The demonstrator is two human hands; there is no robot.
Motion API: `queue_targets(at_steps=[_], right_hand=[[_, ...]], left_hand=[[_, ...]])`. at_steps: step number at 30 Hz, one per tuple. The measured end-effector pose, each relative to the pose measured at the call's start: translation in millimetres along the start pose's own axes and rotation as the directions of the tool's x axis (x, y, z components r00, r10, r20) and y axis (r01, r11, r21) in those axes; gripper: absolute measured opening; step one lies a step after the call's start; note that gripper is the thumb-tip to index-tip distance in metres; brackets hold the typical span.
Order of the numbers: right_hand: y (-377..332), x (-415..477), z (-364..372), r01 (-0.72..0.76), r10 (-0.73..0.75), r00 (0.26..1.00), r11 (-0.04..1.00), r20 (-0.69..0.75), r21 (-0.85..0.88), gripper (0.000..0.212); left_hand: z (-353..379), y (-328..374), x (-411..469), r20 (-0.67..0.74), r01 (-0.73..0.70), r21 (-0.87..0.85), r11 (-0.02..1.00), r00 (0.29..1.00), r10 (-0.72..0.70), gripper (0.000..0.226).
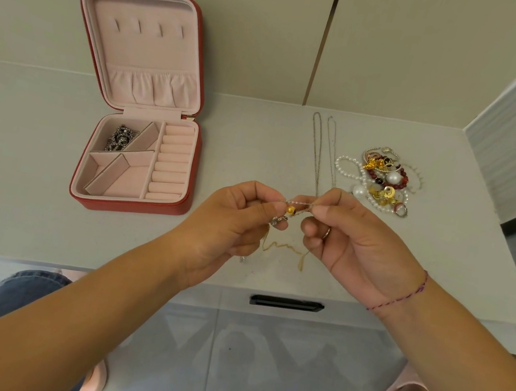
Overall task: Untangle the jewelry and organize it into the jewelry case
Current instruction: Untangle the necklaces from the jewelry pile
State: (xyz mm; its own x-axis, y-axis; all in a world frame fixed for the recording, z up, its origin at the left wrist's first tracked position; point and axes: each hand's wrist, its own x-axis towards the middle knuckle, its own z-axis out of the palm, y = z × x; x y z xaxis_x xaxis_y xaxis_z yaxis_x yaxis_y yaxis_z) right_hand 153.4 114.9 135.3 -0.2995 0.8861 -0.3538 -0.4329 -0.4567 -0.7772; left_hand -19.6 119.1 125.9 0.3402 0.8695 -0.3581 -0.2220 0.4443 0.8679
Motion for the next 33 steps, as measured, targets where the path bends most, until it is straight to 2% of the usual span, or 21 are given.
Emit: queue_targets(at_steps=[5,9,19,28,33], right_hand=[[1.0,0.0,-0.9,0.028,-0.028,1.000,0.999,0.002,-0.042,0.014],[0.2,-1.2,-1.2,0.034,-0.040,0.999,0.986,-0.035,-0.162,0.004],[2.1,0.3,-5.5,-0.007,0.014,0.999,0.974,0.030,-0.225,0.024],[-2.1,-1.2,-8.8,-0.005,0.017,0.999,0.943,0.033,-0.332,0.026],[-1.7,-2.6,-5.6,0.038,-0.023,0.999,0.886,0.040,-0.462,0.027]], left_hand=[[-0.1,0.9,-0.1,0.007,0.009,-0.016,1.000,1.000,-0.009,0.009],[-0.9,2.1,-0.9,0.006,-0.001,-0.011,1.000,1.000,0.001,0.010],[-3.8,4.7,-2.0,0.044,-0.034,0.015,0.999,0.998,0.034,0.011],[-9.5,11.2,-2.0,0.030,-0.066,0.011,0.998,0.997,0.066,0.013],[-10.3,12.7,-2.0,0.031,-0.075,0.028,0.997,0.997,0.074,0.013]])
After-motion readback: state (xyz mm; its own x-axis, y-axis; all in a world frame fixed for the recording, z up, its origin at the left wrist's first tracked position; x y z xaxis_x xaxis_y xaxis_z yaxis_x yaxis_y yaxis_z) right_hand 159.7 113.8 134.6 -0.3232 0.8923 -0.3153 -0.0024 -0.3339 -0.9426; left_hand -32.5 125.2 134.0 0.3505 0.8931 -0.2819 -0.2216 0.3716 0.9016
